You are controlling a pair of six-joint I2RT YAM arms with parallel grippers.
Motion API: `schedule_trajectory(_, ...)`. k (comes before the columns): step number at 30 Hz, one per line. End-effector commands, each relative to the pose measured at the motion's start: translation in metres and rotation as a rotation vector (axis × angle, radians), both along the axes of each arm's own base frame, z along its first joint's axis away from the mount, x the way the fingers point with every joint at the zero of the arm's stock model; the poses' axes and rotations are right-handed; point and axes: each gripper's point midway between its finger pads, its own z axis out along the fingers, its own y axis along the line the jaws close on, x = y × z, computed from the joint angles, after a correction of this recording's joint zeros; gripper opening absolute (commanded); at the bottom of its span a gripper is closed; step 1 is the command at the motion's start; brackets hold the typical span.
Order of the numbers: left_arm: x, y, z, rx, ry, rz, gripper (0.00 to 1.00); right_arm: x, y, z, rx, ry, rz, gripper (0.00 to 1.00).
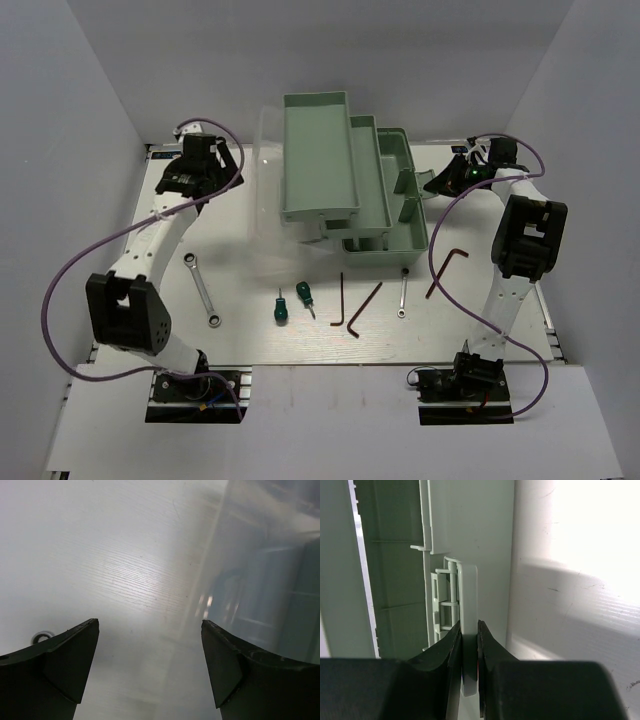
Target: Sort the tools into containers
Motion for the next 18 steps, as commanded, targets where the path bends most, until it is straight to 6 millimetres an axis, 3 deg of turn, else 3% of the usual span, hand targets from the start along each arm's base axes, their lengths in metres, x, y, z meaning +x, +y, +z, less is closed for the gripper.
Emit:
schedule_trajectory(1, -0.019, 0.029, 0.071, 0.035, -0.151, 0.096, 0.94, 0.000, -0.016, 0.013, -0.058, -0.037, -0.021, 0.00)
schedule_trajectory(6, -0.027, 0.020, 0.088, 0.007, -0.193, 0.037, 0.94, 0.000, -0.015, 0.015, -0.060, -0.036, -0.020, 0.00)
schedule_trajectory(12, -0.043, -0.004, 0.073, -0.053, -0.175, -0.112, 0.94, 0.003, -0.015, 0.022, -0.060, -0.039, -0.011, 0.01)
schedule_trajectory(13, -0.047, -0.006, 0.067, -0.058, -0.162, -0.122, 0.94, 0.004, -0.015, 0.019, -0.060, -0.029, -0.010, 0.19)
schedule_trajectory(14, -0.050, -0.007, 0.066, -0.063, -0.162, -0.130, 0.94, 0.005, -0.018, 0.022, -0.079, -0.025, -0.017, 0.60)
schedule_trajectory(15, -0.053, -0.008, 0.066, -0.060, -0.162, -0.144, 0.94, 0.004, -0.019, 0.024, -0.086, -0.022, -0.014, 0.78)
schedule_trajectory(16, -0.057, -0.010, 0.069, -0.070, -0.173, -0.158, 0.95, 0.003, -0.023, 0.031, -0.114, -0.039, -0.021, 0.89)
schedule_trajectory(18, -0.064, -0.016, 0.071, -0.075, -0.180, -0.194, 0.96, 0.000, -0.034, 0.029, -0.169, -0.052, -0.036, 0.90)
